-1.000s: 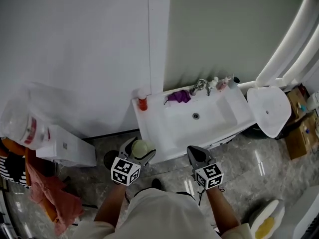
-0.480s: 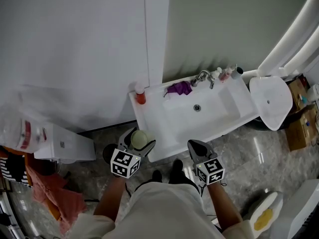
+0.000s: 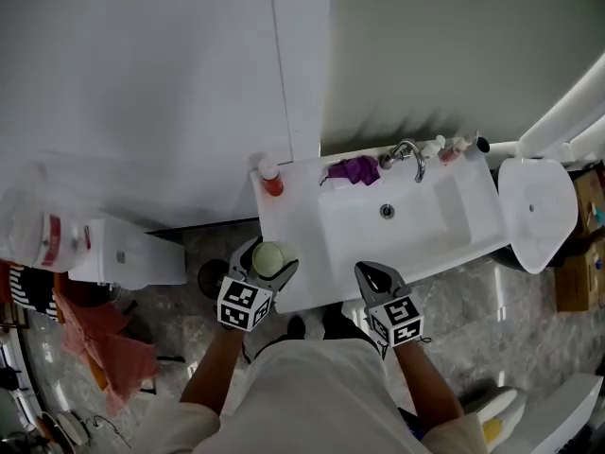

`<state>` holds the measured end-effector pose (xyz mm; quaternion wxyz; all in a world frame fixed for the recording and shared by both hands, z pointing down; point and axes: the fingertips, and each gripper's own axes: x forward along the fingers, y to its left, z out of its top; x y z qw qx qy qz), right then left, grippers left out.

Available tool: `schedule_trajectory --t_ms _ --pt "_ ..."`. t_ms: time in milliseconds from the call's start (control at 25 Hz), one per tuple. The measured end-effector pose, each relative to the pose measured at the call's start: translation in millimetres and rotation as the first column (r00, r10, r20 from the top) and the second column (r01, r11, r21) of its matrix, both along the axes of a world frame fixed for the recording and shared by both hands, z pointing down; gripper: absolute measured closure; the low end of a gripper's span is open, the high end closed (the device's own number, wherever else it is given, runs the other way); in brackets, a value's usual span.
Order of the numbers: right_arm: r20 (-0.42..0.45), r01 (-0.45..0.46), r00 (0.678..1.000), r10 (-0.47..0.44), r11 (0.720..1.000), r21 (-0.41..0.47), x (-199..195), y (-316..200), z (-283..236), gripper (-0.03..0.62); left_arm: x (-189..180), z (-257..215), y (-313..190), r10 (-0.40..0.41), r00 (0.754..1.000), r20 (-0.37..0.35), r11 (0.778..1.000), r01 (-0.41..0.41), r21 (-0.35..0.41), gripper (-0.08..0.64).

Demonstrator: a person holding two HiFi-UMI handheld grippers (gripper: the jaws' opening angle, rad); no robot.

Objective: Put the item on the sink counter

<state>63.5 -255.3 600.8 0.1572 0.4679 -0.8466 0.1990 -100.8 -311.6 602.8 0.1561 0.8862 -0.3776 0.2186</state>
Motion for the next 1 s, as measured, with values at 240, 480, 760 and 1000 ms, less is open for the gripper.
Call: schedule_trajectory --t_ms 240,480,760,1000 --pt "0.020 0.098 0.995 -0.097 0.995 -0.029 11 -42 23 0.581 21 36 -37 -0.057 0.997 0.045 0.998 0.058 -0.010 0.160" --pt "0.030 0.199 0.980 -0.197 0.976 -0.083 15 -74 58 0.581 33 75 -73 -0.107 0.989 0.103 0.994 0.110 -0.027 0.160" --pt "0.040 0.284 0.959 -0.281 0.952 -0.117 10 -99 88 0.582 32 128 -103 -0.156 0.972 0.175 0.984 0.169 -0.063 0.160" --pt "0.061 0.295 0.955 -0.290 0.945 -0.142 6 -118 105 0.581 24 162 -130 -0.184 0.959 0.217 0.976 0.204 -0.075 0.160"
